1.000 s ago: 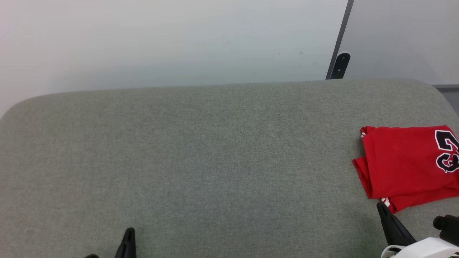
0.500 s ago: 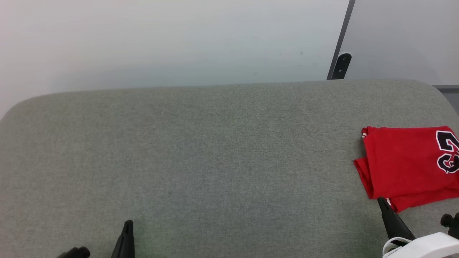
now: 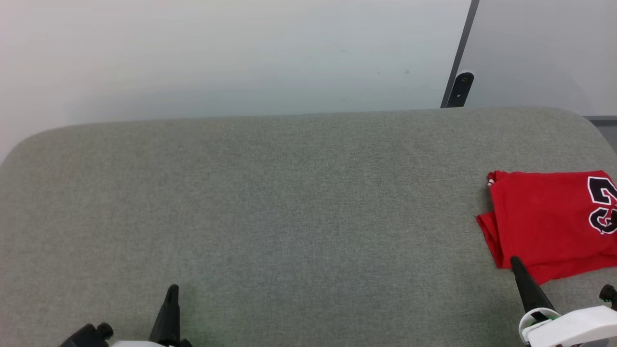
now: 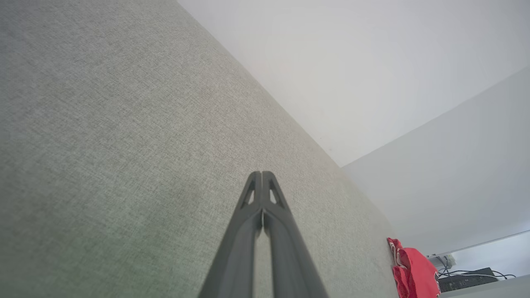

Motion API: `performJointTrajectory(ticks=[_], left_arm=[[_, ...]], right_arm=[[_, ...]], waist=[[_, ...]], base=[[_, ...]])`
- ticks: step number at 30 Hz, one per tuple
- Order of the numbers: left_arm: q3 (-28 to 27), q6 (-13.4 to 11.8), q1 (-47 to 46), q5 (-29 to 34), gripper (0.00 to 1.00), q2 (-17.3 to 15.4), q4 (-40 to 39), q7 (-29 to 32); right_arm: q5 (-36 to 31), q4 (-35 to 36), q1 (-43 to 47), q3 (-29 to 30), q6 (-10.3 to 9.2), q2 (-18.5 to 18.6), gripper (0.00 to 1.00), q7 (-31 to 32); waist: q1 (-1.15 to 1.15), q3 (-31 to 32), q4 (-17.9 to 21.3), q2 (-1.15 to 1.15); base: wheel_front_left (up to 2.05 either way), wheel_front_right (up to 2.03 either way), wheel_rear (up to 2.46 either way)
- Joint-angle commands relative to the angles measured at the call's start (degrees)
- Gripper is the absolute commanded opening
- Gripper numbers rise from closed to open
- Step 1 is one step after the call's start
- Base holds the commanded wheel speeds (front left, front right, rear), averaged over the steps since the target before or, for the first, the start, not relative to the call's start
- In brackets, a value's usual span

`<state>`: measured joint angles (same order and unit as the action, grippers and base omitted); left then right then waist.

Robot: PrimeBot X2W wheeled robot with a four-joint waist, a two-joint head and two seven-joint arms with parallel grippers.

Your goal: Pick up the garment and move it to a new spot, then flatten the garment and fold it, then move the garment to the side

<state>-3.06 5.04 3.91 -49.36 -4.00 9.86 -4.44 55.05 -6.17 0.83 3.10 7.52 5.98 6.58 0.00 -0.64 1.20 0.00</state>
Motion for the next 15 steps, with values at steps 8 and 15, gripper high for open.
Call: performJointTrajectory(ticks=[8,15], left_arm=[[-0.7,0.6,-2.3,-6.4,0.0,0.1,0.1,1.7],[-1.1,0.8,-3.4,-11.0,0.0,0.2,0.6,2.9]], right_arm=[[5.7,-0.6,-2.1,0.7,-0.02,-0.4,0.0,0.0],[9.7,-1.5,-2.8,1.1,-0.02,-0.7,0.0,0.0]], waist=[[0.0,0.0,-0.1,0.0],[0.0,0.1,-0.2,0.0]], base=[[0.0,0.0,0.0],[0.0,0.0,0.0]])
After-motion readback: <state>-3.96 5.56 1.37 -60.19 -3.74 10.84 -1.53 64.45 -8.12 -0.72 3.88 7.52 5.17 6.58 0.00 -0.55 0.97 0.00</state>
